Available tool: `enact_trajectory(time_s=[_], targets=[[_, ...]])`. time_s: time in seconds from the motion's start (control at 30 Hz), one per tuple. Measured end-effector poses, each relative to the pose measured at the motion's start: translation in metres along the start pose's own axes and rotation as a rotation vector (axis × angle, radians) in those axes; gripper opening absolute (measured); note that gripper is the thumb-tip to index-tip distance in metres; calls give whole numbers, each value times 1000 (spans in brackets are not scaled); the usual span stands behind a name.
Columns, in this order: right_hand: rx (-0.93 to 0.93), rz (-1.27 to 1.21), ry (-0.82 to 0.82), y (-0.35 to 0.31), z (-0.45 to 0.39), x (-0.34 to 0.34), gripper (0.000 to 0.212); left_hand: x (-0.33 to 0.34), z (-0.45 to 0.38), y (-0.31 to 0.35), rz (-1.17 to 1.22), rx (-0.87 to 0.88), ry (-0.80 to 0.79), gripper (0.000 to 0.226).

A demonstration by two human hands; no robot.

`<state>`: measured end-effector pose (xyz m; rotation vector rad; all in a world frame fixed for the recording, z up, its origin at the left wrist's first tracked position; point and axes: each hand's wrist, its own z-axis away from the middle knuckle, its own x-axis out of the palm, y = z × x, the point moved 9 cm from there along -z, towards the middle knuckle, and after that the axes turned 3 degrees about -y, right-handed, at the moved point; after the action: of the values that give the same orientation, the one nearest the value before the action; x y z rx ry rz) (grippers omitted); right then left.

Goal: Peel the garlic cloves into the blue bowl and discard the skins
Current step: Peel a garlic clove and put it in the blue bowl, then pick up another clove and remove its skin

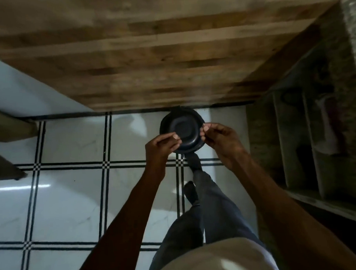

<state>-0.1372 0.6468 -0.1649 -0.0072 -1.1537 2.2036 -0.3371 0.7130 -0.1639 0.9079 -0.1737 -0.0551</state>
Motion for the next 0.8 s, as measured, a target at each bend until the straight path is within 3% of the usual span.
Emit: enact_trajectory(time_s=[0.3, 0.53, 0.73, 0.8], targets=[[109, 45, 26, 65, -88, 28, 13, -37, -78, -49, 46, -119, 103, 29], [145, -8, 51, 149, -175, 5, 11, -51, -157, -156, 5, -261, 147, 8], [182, -106, 35, 211, -240, -13, 18, -53, -229, -224, -68, -308, 142, 14], [273, -69, 120, 236, -263, -26, 18, -51, -253, -236, -143, -293, 121, 20]])
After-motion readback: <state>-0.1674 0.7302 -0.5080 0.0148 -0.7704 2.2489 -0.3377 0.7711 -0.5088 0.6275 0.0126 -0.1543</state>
